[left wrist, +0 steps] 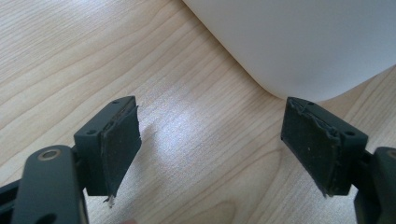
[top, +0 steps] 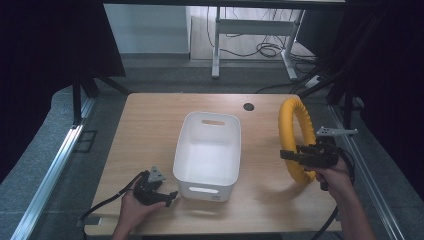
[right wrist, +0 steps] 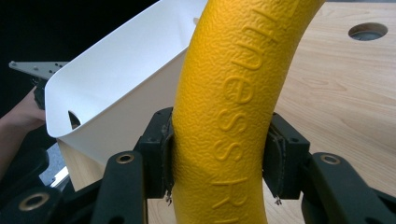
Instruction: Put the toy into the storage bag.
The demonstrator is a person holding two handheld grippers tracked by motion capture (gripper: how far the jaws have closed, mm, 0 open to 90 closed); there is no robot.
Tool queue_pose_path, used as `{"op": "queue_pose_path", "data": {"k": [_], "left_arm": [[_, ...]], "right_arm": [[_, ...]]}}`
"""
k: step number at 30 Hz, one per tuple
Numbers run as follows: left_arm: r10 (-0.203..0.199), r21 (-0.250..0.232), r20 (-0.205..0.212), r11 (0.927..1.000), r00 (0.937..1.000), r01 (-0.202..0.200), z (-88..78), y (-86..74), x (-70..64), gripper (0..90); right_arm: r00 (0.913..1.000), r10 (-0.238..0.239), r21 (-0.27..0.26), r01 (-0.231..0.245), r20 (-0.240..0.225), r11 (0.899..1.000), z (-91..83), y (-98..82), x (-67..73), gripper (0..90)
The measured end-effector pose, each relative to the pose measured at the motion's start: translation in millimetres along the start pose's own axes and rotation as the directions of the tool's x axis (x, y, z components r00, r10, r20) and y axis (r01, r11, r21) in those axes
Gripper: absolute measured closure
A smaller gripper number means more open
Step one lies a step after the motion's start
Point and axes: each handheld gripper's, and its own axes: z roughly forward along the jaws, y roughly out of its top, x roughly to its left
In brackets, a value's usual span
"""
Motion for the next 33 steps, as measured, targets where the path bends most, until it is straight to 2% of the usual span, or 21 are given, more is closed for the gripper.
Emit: {"op": "queue_pose_path", "data": {"k": [13,21,24,33], "left_arm": [[0.002,0.002,0.001,1.0,1.0,-0.002,0.0,0.1,0.0,19.8],[0.003,0.003,0.0,1.0,1.0,-0.003,0.1,0.1,0.0,19.8],[0.002,0.002,0.0,1.0,1.0,-0.002,0.0,0.1,0.0,19.8],[0.003,0.004,0.001,1.0,1.0,-0.003,0.2,0.1,0.0,19.8]], "right_arm": [[1.0,0.004,-0.036,-0.004,-0.002,0.999,-7.2,0.0,-0.6,51.0],[0.9994,0.011,-0.102,-0.014,-0.034,0.995,-16.1,3.8,-0.8,51.0],[0.9987,0.006,-0.128,-0.013,-0.051,0.992,-18.6,7.4,2.6,51.0],[0.9981,-0.025,-0.164,0.015,-0.056,0.986,-16.1,15.4,13.1,50.9]]}}
